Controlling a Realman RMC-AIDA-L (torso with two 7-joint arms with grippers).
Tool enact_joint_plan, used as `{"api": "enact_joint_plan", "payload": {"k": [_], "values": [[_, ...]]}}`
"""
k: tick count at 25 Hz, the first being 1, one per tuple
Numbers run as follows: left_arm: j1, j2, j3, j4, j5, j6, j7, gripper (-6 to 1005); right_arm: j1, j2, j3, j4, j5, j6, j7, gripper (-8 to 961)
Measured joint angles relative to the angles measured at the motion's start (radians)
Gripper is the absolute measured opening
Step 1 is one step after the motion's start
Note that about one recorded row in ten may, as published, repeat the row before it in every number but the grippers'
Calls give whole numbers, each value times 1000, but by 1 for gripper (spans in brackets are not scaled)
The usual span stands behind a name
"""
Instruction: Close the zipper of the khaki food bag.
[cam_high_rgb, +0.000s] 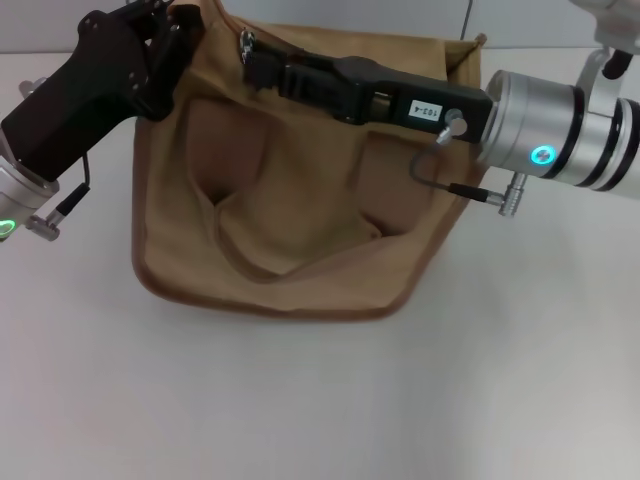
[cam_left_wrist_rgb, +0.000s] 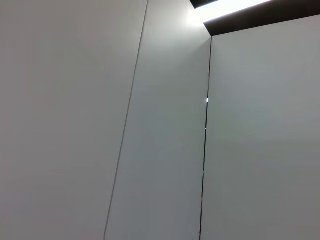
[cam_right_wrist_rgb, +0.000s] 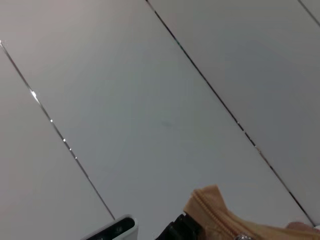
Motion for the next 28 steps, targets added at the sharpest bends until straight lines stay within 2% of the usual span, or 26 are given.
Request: {"api": "enact_joint_plan", "payload": {"k": [5, 13, 24, 28], "values": [[-14, 0, 7, -3, 0, 8, 4, 27, 27, 1, -18, 1, 0, 11, 0, 326], [-17, 0, 14, -3, -3, 9, 8, 27, 21, 1, -38, -1, 38, 44, 2, 328], [-18, 0, 14, -3, -4, 11, 10, 27, 18, 1, -53, -9, 40, 40, 3, 213], [-14, 0, 12, -3, -5, 12, 11, 27, 10, 2, -54, -10, 40, 39, 5, 138]]}}
